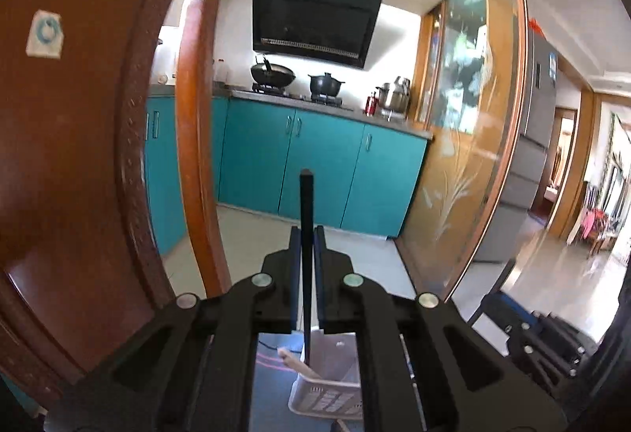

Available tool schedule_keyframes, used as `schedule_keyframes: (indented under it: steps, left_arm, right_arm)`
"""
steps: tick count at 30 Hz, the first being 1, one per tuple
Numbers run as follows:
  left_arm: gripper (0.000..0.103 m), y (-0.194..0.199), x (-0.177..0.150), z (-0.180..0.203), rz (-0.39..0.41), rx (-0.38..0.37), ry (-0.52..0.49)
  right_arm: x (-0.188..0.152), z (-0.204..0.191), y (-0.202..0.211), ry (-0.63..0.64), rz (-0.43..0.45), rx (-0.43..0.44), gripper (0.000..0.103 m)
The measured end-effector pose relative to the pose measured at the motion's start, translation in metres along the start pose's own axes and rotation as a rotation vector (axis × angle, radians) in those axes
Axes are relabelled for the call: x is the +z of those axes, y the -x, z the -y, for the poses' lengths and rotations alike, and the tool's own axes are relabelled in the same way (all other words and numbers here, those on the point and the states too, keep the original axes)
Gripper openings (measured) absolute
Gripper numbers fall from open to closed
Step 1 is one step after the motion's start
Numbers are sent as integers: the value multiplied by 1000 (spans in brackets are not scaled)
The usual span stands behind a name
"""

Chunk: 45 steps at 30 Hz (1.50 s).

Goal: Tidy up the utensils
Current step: 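Lift both chopsticks and drop them into the white holder, opening both tools, then lower both open tools back toward the remaining chopsticks on the cloth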

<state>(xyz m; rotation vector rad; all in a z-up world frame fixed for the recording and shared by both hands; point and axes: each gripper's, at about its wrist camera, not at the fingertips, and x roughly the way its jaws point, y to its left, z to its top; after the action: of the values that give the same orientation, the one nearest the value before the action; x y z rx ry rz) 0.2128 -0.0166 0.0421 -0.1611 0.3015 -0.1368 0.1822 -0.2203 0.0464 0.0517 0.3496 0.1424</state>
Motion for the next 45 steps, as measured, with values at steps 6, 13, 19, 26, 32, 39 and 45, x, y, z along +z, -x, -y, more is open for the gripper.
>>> schedule_keyframes:
  steps: [6,13,19,26,32,39,45]
  left_arm:
    - [7,1,-10,5,-21,-9,-45]
    - [10,7,-16,0,-11,-31,-36]
    - [28,12,-38,-5,-15,-34,-48]
    - [32,-29,-106,-2,-306,1,-109]
    - [32,-71,-169,7,-643,18,-212]
    - [32,-79,-203,13,-756,-20,-286]
    - [28,-69,-217,13,-748,-27,-319]
  right_arm:
    - [-4,-2,18,39,26,-27,29]
    - [-10,1,52,48,52,138,38]
    - [-73,-5,37,155,-181,280,38]
    - [-161,-1,-38,150,-598,135,29]
    - [-196,4,-62,75,-755,100,29]
    - [-207,7,-66,73,-810,49,20]
    - [-203,31,-71,-50,-886,65,8]
